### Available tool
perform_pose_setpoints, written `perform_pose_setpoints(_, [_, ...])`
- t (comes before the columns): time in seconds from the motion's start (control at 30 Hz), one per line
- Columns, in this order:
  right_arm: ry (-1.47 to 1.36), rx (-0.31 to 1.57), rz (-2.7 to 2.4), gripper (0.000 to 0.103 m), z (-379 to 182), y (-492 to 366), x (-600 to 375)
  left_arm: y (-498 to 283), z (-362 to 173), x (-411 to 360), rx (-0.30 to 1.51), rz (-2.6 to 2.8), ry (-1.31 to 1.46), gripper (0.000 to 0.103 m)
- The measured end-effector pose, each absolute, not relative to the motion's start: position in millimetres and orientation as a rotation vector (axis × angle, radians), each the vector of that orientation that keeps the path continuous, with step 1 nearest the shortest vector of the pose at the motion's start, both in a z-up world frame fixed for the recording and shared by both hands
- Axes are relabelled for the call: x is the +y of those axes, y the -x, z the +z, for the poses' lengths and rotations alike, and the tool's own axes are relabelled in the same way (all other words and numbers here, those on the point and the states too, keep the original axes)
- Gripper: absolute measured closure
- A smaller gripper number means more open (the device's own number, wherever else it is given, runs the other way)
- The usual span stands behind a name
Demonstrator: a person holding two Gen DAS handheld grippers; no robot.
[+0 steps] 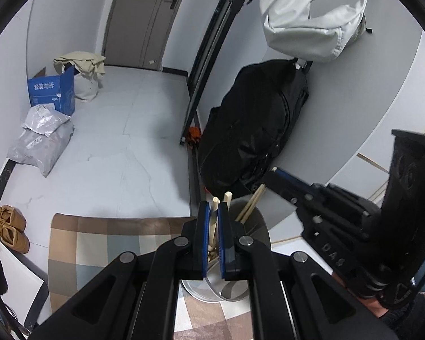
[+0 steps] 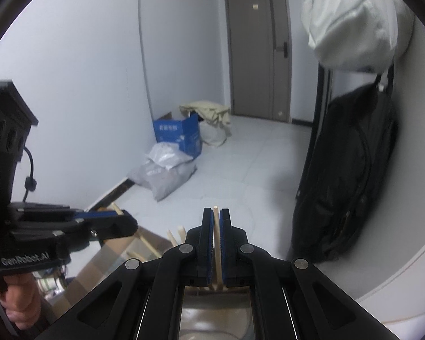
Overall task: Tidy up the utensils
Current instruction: 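Carry both chopsticks up over the white holder with both grippers, then open both grippers to drop the chopsticks into the white holder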
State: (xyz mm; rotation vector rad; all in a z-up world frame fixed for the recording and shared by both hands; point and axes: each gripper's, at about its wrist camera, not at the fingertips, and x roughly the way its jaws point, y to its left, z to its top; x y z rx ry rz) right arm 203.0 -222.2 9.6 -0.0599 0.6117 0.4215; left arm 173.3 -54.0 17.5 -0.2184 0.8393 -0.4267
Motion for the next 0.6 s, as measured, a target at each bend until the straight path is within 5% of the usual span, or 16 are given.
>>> perform_pose_setpoints(0.23, [0.016, 0.646, 0.405, 0.097, -1, -196, -234, -178, 20, -49, 0.903, -0.468, 0.281, 0.098])
perform_pose_setpoints(0.4, [-0.030, 0.600, 0.373, 0.092, 13, -176, -251, -169, 32, -39, 0.876, -0.434, 0.309, 0.074])
perform_pose_setpoints(0.6, [-0.089, 0.534, 0.335, 0.069, 29, -145, -267, -142, 53, -40, 0.791, -0.372, 0.239, 0.050])
